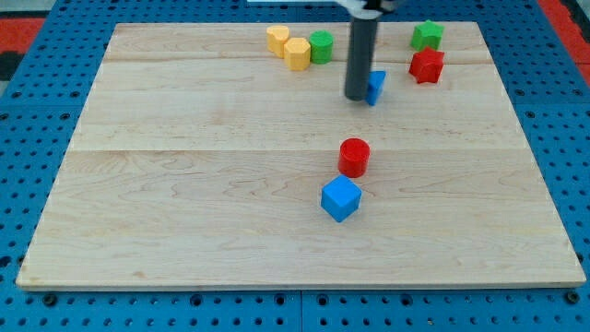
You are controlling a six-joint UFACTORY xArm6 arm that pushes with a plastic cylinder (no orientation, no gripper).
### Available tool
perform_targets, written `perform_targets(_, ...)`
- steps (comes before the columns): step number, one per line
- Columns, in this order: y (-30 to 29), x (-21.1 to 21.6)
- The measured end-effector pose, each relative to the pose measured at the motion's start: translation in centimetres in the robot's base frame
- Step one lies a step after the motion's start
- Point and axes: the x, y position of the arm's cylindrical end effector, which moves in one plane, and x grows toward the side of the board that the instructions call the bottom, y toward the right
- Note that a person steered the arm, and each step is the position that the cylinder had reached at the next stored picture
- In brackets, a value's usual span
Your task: Push the blue cube into the blue triangle
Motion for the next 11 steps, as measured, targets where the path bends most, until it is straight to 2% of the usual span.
perform_targets(1,2.0,-2.3)
perform_targets(2,1.5,-0.3)
perform_targets(4,0.4,18.2)
perform_targets(5,-3.0,24.1)
perform_targets(6,-7.4,23.8)
perform_targets(7,-7.5,19.5)
perform_targets(8,-3.5,17.7)
perform_targets(10,-2.2,10.0)
perform_targets(11,-0.3,11.5)
